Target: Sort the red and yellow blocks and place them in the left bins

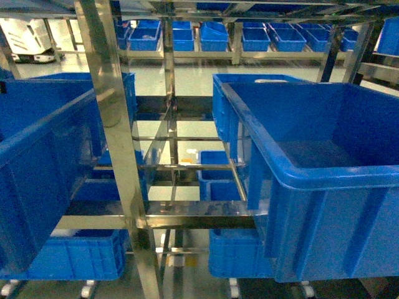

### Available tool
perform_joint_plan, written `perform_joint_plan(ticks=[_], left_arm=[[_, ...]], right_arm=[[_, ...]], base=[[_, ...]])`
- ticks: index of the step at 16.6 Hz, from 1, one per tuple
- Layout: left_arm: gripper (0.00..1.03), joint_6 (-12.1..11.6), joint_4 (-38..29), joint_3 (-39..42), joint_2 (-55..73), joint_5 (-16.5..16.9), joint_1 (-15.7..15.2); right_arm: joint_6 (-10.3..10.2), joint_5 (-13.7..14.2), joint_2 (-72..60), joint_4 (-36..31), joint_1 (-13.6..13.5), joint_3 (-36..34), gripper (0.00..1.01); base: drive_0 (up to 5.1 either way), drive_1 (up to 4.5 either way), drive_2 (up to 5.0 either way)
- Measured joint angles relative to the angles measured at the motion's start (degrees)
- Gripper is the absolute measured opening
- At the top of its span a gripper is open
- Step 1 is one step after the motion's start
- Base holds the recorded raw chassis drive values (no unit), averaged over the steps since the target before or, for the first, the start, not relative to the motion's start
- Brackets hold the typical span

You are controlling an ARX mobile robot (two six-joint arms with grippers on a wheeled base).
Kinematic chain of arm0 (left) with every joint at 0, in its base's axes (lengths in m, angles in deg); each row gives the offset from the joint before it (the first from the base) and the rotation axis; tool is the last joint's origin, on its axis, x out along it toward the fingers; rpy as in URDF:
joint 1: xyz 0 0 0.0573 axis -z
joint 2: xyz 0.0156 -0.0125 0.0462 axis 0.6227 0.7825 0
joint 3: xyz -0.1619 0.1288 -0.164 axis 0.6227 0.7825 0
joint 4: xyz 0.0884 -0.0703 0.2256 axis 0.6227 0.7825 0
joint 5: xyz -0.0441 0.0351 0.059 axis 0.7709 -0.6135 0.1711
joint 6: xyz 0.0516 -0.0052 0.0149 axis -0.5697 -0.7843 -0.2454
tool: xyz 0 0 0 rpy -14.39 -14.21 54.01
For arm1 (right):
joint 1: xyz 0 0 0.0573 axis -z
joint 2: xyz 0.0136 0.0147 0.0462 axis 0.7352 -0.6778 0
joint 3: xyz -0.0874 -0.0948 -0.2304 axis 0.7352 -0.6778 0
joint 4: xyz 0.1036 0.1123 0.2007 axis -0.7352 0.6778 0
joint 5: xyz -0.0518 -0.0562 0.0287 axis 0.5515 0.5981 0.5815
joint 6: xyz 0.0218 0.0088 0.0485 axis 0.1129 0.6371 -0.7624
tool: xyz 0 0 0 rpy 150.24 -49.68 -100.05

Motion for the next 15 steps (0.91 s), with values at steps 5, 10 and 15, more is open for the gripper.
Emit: perform_joint_plan(ticks=[5,10,15], left_arm=[[0.27,-2.3,2.9,0.5,0.6,-2.5,0.2],[0.32,-1.3,4.8,2.0,0.8,-2.4,0.9],[0.85,-0.7,2.9,2.1,0.8,-1.5,1.2]], right_arm=[[0.0,0.0,0.0,0.0,0.0,0.0,0.98],[0.0,0.0,0.0,0.0,0.0,0.0,0.98],[0.0,0.0,0.0,0.0,0.0,0.0,0.98]], base=[[0.0,0.00,0.0],[0.0,0.00,0.0],[0.0,0.00,0.0]])
